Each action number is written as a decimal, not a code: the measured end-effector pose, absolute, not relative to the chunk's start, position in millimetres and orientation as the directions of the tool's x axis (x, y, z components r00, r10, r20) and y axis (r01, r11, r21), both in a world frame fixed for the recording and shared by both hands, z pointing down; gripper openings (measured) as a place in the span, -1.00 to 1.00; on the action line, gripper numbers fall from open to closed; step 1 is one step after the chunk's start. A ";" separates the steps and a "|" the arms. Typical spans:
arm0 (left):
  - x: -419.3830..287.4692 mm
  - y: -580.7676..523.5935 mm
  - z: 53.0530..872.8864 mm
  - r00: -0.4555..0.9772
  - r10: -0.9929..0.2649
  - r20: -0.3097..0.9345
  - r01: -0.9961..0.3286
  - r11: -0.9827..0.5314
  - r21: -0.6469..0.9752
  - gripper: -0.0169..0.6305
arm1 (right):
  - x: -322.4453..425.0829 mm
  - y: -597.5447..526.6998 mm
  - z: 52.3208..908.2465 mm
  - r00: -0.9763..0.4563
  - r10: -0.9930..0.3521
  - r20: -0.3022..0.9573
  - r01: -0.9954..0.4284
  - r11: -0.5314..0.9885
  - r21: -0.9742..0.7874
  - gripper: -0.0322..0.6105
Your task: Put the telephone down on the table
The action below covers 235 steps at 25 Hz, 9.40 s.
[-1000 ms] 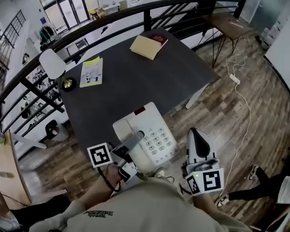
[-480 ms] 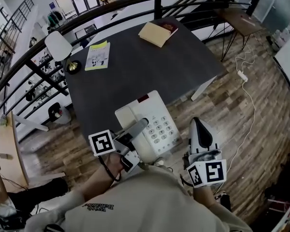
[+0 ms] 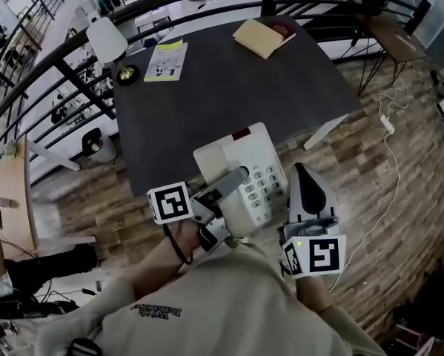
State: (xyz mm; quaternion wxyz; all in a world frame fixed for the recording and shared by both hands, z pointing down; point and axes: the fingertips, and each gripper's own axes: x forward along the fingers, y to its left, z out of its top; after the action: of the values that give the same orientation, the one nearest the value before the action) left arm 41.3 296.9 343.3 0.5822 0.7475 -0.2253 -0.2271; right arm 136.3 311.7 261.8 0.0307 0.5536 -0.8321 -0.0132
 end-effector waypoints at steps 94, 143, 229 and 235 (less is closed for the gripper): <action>-85.6 -384.7 574.7 0.595 -0.771 0.228 -0.311 0.040 0.949 0.53 | -5.8 -424.3 548.1 -0.623 -0.641 0.448 -0.765 0.619 -0.179 -0.89; -97.6 -386.8 678.3 0.501 -0.613 0.612 -0.580 0.287 0.762 0.53 | -4.7 -420.1 652.2 -0.526 -0.638 0.562 -0.834 0.516 -0.195 -0.56; -66.6 -89.5 268.4 0.151 -0.988 0.016 -0.988 -0.151 0.024 -0.93 | 34.6 -114.4 257.0 -0.707 -0.707 0.024 -0.699 0.704 0.127 -0.85; -61.1 -70.9 284.3 0.153 -0.988 0.016 -0.988 -0.153 -0.001 -0.93 | 27.6 -77.9 274.2 -0.751 -0.655 0.079 -0.644 0.754 0.131 -0.88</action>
State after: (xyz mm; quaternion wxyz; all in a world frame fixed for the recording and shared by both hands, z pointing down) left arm -61.1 -70.9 284.3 0.0048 0.7591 -0.6509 0.0063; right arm 27.6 -77.9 274.2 0.0598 0.3476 -0.9345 -0.0477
